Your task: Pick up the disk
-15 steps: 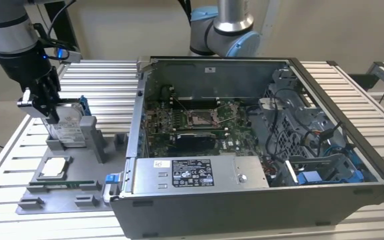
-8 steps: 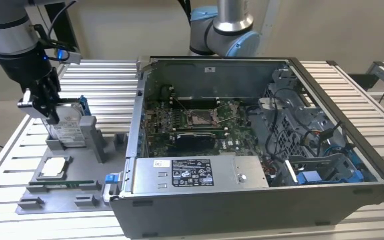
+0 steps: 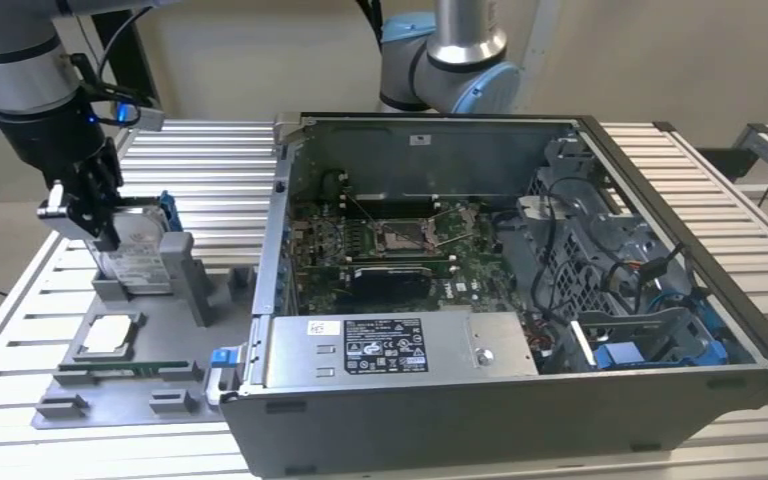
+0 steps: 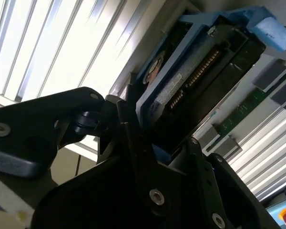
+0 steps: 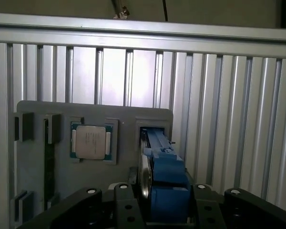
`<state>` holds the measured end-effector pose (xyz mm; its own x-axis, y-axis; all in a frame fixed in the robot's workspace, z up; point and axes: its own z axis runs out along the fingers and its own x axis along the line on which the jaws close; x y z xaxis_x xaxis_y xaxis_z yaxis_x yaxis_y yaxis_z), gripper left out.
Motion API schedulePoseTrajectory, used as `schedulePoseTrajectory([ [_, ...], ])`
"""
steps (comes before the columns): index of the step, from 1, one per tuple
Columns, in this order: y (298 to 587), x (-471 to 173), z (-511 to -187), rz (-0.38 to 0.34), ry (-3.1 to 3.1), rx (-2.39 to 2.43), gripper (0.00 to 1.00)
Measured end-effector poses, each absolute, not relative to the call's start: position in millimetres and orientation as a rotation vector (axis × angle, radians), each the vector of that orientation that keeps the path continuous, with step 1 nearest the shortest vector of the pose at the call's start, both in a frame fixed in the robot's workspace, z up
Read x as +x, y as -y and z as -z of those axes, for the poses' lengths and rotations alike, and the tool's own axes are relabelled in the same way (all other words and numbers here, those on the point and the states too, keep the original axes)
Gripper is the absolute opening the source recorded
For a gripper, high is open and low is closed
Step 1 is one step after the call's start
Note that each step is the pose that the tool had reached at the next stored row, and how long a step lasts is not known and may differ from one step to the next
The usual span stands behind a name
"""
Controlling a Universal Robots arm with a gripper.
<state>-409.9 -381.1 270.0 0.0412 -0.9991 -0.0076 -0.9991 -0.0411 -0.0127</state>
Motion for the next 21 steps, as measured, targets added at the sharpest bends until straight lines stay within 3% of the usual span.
schedulePoseTrajectory([
  [1,381.2,-410.0,-270.1,0.006,-2.166,-2.257,0.00],
  [21,382.5,-409.9,-269.6,0.001,-2.171,-2.247,0.00],
])
